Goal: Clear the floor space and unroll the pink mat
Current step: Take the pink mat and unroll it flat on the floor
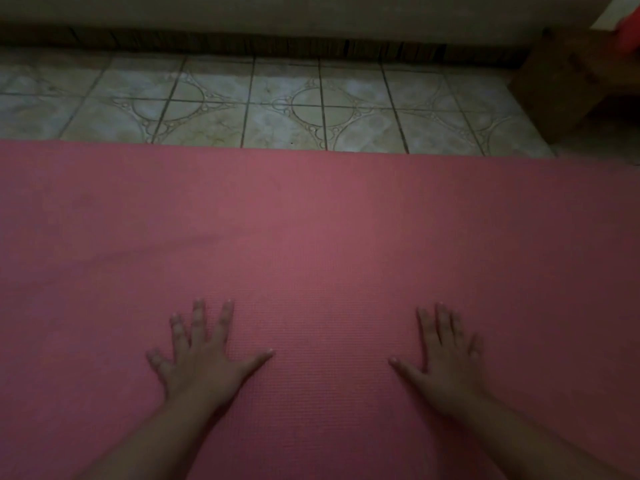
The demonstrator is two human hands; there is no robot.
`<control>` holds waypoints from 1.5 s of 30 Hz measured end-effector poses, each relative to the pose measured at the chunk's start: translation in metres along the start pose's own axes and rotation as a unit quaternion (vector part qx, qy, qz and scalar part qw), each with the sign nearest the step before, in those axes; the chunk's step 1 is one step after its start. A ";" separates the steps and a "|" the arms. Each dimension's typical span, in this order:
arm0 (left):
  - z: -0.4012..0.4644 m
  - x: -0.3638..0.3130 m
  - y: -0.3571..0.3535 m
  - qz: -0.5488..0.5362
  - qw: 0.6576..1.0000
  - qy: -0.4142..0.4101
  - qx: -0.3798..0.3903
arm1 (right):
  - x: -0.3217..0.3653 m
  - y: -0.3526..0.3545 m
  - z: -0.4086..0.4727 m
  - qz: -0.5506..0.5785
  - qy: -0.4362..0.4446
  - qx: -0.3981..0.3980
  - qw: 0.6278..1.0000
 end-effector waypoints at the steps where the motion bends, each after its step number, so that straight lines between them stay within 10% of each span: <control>1: -0.002 0.000 0.000 -0.001 1.000 0.001 0.002 | 0.000 0.000 -0.002 -0.002 0.001 -0.001 1.000; 45: -0.005 0.016 -0.006 0.005 1.000 -0.013 0.021 | 0.034 -0.021 -0.020 -0.027 0.022 0.019 0.999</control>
Point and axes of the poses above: each hand's wrist, its own z-axis towards the middle knuckle, its own y-axis out of the back of the hand, x = y × z, the point moved 7 cm from there along z, towards the middle knuckle, and after that the axes turned 12 degrees about -y, right-handed, at the moved point
